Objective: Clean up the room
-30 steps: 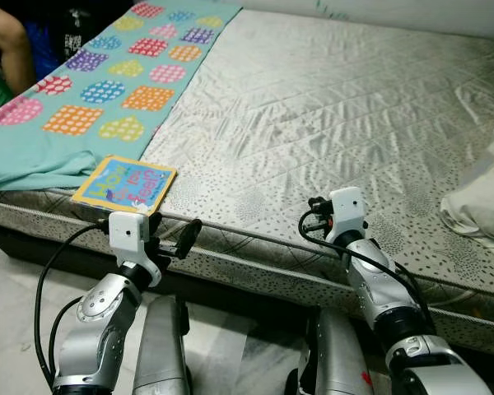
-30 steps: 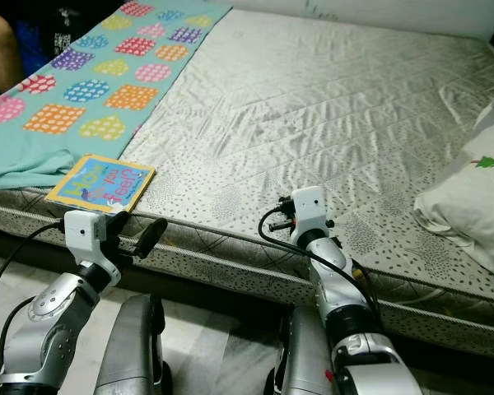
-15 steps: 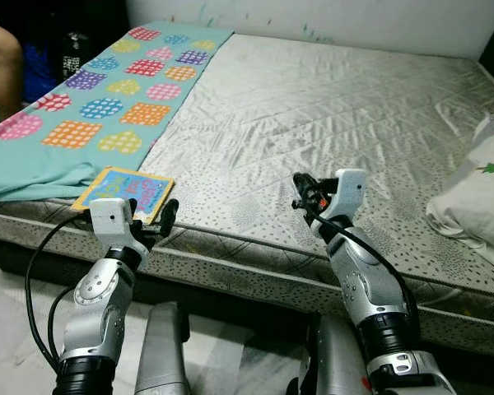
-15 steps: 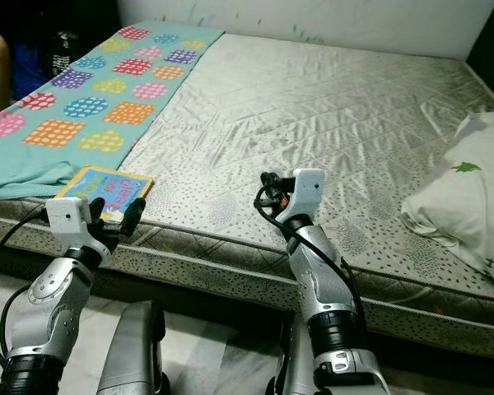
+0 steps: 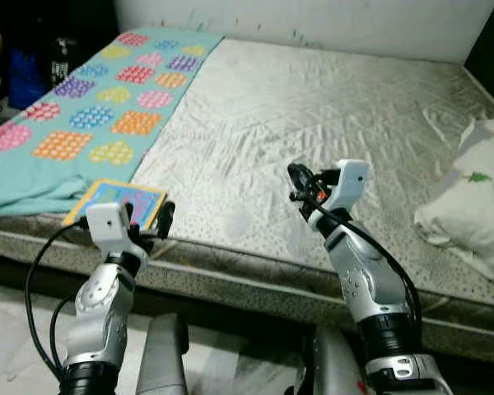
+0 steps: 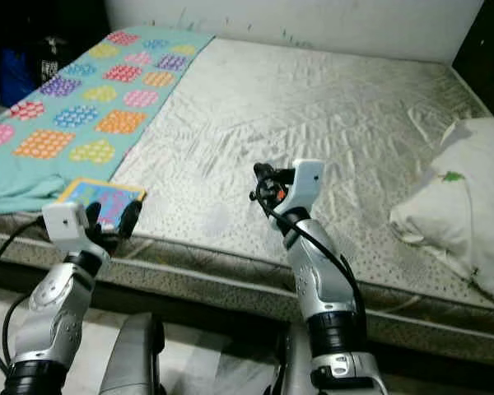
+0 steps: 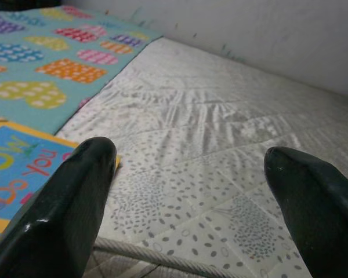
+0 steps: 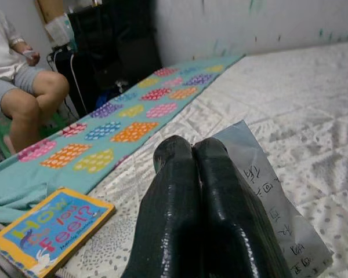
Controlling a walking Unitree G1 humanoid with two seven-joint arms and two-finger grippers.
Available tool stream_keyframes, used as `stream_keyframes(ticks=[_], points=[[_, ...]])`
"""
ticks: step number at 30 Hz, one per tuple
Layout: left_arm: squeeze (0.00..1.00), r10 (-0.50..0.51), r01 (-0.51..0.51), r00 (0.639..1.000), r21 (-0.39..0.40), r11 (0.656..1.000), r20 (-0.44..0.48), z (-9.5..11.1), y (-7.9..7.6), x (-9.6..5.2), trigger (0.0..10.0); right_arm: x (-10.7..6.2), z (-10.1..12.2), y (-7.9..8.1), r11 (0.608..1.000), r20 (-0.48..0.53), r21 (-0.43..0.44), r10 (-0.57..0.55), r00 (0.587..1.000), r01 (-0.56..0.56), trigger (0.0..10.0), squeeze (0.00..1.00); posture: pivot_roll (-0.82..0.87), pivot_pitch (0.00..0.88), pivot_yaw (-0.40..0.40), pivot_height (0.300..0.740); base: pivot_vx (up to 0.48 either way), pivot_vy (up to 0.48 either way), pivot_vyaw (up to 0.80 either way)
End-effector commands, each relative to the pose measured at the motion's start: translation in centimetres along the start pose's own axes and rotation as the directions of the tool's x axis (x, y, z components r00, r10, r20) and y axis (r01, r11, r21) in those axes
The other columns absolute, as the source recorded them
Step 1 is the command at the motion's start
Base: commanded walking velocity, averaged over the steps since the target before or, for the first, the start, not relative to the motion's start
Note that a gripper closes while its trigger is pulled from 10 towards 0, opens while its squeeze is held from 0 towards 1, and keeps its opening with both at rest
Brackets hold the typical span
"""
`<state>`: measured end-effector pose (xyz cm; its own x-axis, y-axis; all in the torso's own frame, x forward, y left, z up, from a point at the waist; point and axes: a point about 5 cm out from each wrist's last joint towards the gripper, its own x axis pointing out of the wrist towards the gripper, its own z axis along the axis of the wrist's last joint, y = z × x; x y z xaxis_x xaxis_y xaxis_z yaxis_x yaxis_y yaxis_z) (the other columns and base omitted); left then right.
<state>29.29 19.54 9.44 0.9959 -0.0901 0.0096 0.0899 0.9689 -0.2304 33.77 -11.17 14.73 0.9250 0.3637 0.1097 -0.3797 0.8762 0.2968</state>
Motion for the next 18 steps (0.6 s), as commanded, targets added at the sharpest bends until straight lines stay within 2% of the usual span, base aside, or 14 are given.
stream_keyframes(ticks=[1, 4, 10, 16, 18], points=[[0.00, -0.001, 0.001, 1.000, 0.015, 1.000, 0.025, 0.7, 0.0, -0.1, 10.0, 0.0, 0.4, 0.6, 1.000, 0.011, 0.007, 0.020, 1.000, -0.020, 10.0, 0.00, 0.11, 0.000, -0.047, 0.636, 0.000, 0.000, 0.00], [0.00, 0.013, -0.014, 1.000, 0.023, 1.000, 0.015, 0.6, 0.5, -0.8, 10.0, 0.0, 0.0, 1.0, 0.999, 0.000, 0.009, 0.031, 1.000, -0.031, 10.0, 0.00, 0.11, 0.000, -0.043, 0.654, 0.000, 0.000, 0.00], [0.00, 0.030, -0.030, 1.000, 0.028, 0.999, -0.001, 0.0, 0.7, -1.4, 10.0, -0.5, -0.2, 0.7, 1.000, -0.001, 0.004, 0.003, 1.000, -0.003, 10.0, 0.00, 0.08, 0.000, -0.006, 0.683, 0.000, 0.000, 0.00], [0.00, 0.010, -0.009, 1.000, 0.047, 0.999, -0.019, -0.2, -0.2, -1.4, 10.0, -1.2, -0.5, -0.1, 0.998, -0.004, -0.002, -0.060, 0.998, 0.059, 10.0, 0.00, 0.08, 0.000, 0.010, 0.711, 0.000, 0.000, 0.00], [0.00, 0.027, -0.025, 0.999, 0.060, 0.998, -0.023, -0.2, 0.1, -1.2, 10.0, -1.4, -0.7, -0.2, 0.998, -0.007, 0.003, -0.069, 0.998, 0.069, 10.0, 0.00, 0.08, 0.010, 0.005, 0.720, 0.000, 0.000, 0.00]])
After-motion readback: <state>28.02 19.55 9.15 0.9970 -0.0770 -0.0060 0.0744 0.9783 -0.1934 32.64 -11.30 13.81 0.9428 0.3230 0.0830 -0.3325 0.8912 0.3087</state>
